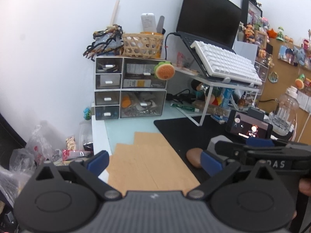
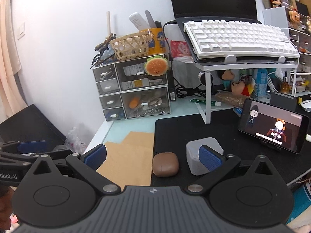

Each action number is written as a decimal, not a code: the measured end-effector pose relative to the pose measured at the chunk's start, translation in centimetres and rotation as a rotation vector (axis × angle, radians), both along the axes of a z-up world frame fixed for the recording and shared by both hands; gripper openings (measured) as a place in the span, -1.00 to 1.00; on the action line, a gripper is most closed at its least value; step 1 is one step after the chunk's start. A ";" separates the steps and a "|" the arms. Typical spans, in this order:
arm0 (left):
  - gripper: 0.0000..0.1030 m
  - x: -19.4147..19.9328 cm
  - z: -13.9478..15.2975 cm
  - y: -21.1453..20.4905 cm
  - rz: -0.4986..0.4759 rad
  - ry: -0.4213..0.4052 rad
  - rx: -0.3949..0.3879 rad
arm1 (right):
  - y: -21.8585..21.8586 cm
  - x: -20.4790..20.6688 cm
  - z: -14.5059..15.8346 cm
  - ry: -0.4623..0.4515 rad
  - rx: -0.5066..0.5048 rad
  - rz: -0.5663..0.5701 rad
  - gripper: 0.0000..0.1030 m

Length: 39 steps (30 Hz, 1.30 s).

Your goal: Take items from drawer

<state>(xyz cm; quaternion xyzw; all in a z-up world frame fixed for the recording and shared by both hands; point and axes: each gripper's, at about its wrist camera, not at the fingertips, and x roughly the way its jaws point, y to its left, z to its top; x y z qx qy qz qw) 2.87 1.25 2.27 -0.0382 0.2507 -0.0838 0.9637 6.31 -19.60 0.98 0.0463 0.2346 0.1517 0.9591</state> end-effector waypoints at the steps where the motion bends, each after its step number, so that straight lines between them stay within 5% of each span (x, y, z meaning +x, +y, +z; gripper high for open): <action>1: 0.97 -0.1 0.0 -0.2 0.001 -0.001 0.002 | -0.1 -0.1 -0.1 0.002 -0.002 -0.001 1.00; 39: 0.98 0.3 -3.9 -1.0 0.037 0.095 -0.010 | -1.4 -0.5 -2.0 0.045 -0.045 -0.023 1.00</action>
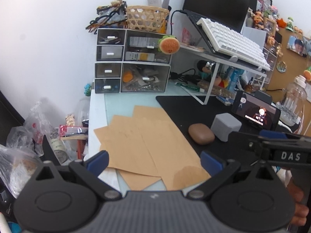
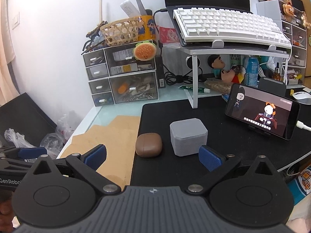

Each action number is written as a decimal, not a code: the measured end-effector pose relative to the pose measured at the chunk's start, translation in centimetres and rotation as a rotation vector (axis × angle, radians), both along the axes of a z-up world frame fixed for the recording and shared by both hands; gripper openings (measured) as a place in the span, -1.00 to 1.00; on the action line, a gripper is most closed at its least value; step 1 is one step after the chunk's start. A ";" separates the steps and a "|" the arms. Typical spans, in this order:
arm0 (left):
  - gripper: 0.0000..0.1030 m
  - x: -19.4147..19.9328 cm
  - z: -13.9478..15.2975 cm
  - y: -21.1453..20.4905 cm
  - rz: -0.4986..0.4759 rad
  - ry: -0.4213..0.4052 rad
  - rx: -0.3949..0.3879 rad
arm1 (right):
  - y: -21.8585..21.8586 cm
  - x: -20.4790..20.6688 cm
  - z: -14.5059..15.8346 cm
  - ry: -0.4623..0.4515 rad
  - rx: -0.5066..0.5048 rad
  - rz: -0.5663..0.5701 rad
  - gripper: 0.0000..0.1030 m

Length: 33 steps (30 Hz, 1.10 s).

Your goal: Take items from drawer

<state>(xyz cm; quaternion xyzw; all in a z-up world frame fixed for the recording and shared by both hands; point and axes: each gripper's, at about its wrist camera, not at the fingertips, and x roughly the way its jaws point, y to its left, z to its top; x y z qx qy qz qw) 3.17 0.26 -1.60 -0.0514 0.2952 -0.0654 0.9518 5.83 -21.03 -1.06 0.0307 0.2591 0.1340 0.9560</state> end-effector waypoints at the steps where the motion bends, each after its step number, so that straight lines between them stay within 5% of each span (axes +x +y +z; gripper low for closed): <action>1: 0.98 0.0 0.0 0.0 0.000 0.001 0.001 | 0.0 0.0 0.0 0.001 -0.002 0.000 1.00; 33: 0.98 0.3 -0.6 -0.2 -0.006 0.022 0.001 | -0.1 0.6 -0.5 0.018 -0.023 -0.007 1.00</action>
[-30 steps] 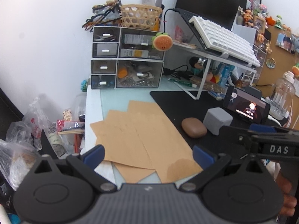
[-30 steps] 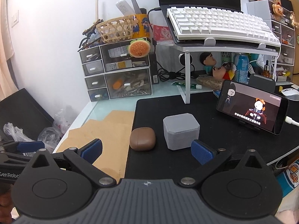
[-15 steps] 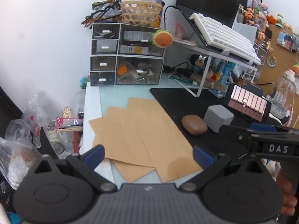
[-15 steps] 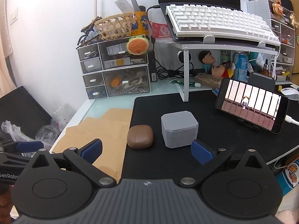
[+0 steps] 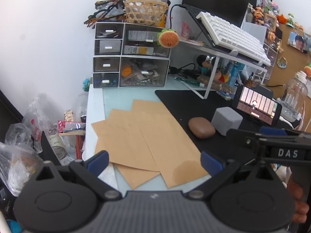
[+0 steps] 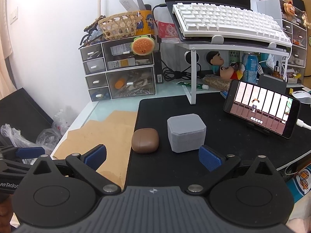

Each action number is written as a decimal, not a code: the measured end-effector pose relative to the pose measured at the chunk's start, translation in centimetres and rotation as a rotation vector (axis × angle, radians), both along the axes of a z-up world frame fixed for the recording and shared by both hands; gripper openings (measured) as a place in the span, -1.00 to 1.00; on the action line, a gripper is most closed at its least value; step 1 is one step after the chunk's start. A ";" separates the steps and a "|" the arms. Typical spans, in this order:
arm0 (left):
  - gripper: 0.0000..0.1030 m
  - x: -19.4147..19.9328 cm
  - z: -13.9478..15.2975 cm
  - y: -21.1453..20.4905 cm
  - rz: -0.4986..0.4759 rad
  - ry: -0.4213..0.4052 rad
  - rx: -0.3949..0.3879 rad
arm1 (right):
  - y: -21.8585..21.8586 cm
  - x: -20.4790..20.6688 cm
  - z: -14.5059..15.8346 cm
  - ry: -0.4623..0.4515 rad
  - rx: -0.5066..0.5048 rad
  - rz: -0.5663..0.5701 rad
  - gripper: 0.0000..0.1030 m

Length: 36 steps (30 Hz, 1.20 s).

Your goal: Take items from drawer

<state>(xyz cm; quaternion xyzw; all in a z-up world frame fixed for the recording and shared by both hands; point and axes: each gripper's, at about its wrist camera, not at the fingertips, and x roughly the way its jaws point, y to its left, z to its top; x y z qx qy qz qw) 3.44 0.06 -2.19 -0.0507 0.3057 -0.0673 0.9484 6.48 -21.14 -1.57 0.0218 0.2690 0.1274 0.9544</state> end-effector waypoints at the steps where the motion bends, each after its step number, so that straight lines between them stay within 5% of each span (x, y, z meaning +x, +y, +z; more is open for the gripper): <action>1: 0.98 0.0 0.0 0.0 0.000 0.001 -0.001 | 0.0 0.0 0.0 0.000 0.000 0.000 1.00; 36: 0.98 0.1 -0.1 0.3 -0.016 0.005 0.004 | 0.0 -0.1 -0.1 0.001 -0.007 -0.005 1.00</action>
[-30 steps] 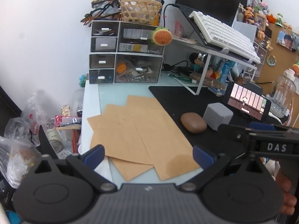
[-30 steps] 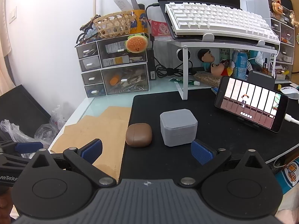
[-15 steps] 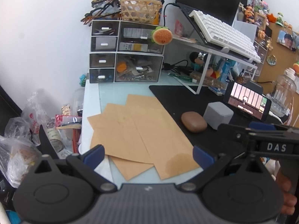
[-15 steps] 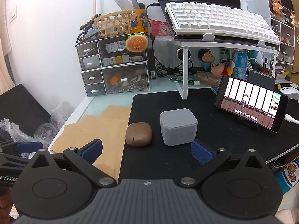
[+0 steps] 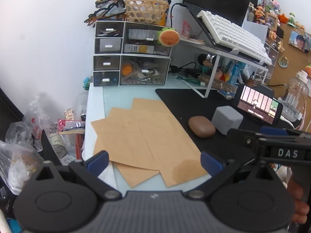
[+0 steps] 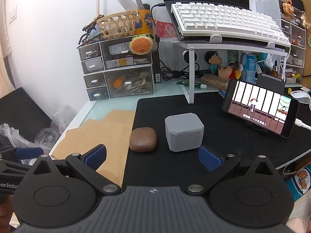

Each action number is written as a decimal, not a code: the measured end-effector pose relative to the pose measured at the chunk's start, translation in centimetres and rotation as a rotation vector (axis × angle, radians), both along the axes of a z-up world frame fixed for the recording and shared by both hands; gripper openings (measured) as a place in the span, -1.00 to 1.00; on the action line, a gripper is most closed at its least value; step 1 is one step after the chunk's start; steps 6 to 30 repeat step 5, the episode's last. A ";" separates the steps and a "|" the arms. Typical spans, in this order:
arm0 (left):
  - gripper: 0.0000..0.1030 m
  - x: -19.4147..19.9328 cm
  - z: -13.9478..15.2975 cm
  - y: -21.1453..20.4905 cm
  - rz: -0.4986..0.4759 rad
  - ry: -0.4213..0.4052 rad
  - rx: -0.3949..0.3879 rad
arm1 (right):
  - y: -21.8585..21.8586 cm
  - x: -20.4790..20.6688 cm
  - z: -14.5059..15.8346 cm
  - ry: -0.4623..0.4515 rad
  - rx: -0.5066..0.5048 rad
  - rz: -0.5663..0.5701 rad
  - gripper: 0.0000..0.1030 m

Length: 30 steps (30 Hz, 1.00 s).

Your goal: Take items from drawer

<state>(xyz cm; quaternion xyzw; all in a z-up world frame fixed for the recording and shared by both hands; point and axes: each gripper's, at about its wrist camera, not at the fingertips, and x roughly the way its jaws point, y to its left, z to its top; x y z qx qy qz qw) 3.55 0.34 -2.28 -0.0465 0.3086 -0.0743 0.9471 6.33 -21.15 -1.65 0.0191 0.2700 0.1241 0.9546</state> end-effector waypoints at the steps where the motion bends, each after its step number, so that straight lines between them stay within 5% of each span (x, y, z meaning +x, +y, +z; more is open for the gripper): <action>1: 0.98 0.0 0.0 0.0 0.000 0.000 0.000 | 0.0 0.0 0.0 0.000 0.000 0.000 1.00; 30: 0.98 0.0 0.1 0.0 0.000 -0.001 0.004 | 0.0 0.0 0.0 0.000 0.002 0.000 1.00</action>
